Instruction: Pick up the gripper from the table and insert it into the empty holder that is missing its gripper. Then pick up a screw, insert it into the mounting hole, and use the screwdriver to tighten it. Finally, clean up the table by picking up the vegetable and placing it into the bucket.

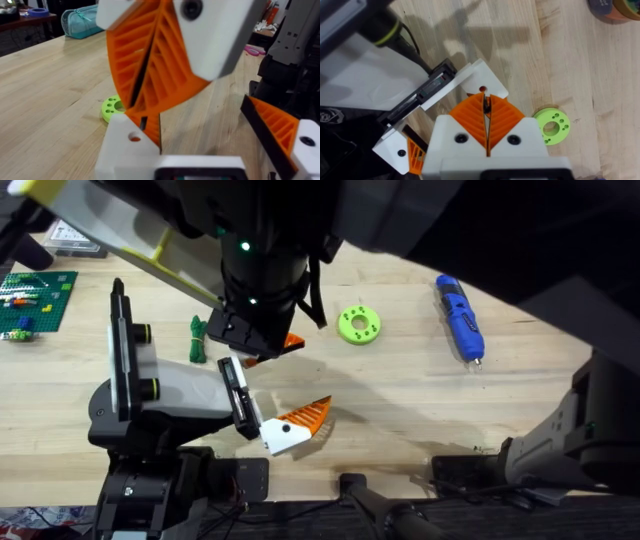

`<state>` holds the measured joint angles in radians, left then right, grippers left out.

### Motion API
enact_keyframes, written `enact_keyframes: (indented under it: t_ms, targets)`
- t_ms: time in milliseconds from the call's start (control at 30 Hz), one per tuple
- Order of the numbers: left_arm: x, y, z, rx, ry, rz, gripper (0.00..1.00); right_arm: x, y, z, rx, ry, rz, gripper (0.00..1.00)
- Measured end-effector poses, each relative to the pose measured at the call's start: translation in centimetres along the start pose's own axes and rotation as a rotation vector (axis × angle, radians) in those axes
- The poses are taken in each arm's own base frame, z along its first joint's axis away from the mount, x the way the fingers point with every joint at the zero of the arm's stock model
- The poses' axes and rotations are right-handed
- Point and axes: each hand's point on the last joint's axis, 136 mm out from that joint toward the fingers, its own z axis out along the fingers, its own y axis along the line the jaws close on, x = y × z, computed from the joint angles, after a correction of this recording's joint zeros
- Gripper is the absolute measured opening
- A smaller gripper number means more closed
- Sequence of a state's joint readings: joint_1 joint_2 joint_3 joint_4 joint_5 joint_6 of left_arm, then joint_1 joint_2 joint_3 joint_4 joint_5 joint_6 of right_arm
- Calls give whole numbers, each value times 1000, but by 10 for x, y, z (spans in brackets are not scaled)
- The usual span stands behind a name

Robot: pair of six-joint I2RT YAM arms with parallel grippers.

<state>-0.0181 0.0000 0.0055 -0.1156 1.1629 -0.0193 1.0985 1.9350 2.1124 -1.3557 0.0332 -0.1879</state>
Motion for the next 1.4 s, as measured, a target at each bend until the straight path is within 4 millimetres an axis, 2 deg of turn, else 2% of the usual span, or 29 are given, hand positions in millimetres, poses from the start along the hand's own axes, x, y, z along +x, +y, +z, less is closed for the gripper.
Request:
enact_keyframes:
  t_ms: [400, 767, 1167, 1400]
  targets:
    - [0, 0, 0, -2, 0, 0, 986, 3, 1, -1, -3, 12, 0, 9]
    - [0, 1, 0, -3, 0, 0, 986, 3, 1, -13, 3, -18, -16, 9]
    - [0, 1, 0, -4, 0, 0, 986, -12, -2, -14, 16, -80, -23, 8]
    - [0, 1, 0, -4, 0, 0, 986, -12, -2, -14, 16, -81, -23, 8]
